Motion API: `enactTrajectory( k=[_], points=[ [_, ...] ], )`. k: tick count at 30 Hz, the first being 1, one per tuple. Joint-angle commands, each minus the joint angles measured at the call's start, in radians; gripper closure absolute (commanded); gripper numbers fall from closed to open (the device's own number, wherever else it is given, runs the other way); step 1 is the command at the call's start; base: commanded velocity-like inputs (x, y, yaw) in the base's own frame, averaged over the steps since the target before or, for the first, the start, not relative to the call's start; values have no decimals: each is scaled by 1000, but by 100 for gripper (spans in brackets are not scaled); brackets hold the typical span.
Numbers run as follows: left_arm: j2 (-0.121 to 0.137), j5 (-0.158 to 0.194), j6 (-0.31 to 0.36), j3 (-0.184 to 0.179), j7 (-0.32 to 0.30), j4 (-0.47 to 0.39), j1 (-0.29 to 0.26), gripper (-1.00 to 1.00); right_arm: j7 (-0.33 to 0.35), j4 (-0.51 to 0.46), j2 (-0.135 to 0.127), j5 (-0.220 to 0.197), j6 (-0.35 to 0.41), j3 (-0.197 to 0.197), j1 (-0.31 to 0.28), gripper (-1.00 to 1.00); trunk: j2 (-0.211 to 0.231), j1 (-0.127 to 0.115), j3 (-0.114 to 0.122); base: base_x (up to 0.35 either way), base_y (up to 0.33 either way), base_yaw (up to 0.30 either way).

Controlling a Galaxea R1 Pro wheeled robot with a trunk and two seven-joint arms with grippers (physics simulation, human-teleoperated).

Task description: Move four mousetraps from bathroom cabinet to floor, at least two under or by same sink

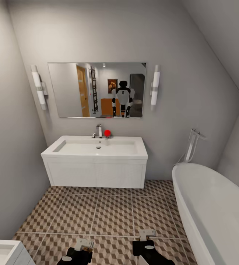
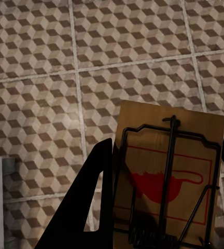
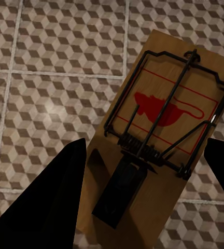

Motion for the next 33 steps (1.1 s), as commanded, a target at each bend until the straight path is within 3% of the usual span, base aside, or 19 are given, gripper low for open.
enactTrajectory(
  k=[1,7,17,27,28,33],
  points=[
    [1,8,6,-8,6,-2,-1,100,-7,-1,0,-1,6,6,-1,100,-2,0,-2,12,-19,0],
    [0,10,14,-8,3,-2,-1,100,-7,-1,0,-1,6,5,-1,100,-2,0,-2,6,-9,0],
    [1,10,40,-7,0,-3,-2,100,-7,-1,0,-1,5,5,-1,100,68,-38,29,1,-1,0],
    [-4,10,223,-9,7,-78,-11,100,-8,-34,-2,1,5,5,-1,100,138,-76,61,0,0,0],
    [-6,14,286,-9,21,-119,-26,100,-10,-63,-3,1,10,6,-1,100,138,-76,61,0,0,0],
    [-9,16,347,-9,34,-144,-64,100,-11,-84,-5,1,16,6,-2,100,138,-76,61,0,0,0]
  ],
)
